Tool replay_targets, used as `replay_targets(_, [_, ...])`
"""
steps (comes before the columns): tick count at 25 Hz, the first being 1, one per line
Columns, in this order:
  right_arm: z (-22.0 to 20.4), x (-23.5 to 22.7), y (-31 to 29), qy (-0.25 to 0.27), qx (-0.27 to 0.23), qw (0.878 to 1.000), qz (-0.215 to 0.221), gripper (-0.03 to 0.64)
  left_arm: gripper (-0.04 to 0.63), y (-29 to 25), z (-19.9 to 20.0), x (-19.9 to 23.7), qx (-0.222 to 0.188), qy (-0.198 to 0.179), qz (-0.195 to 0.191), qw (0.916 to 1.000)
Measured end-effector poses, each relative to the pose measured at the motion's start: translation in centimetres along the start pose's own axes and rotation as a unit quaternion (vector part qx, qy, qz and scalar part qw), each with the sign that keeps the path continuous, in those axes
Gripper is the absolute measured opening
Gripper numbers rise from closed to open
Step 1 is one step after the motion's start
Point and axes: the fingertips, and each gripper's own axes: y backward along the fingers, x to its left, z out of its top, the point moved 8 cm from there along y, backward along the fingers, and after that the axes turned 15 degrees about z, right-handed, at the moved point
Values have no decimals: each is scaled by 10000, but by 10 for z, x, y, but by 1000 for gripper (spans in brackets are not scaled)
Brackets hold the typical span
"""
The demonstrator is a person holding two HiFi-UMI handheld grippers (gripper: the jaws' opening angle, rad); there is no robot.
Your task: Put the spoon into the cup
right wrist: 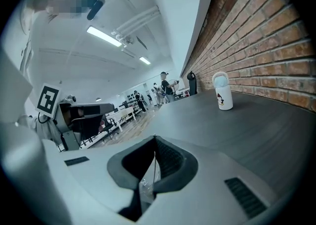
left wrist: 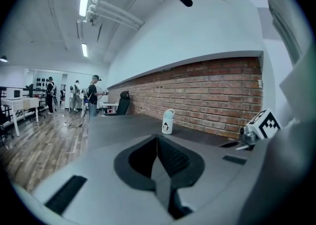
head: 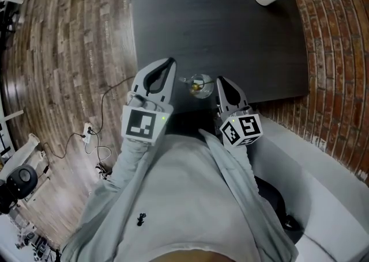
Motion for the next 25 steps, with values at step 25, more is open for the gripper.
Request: replay_targets(25, [2,-11,-7,-60,213,9997,114,101,21,-8,9,-3,-100,2,-2,10000])
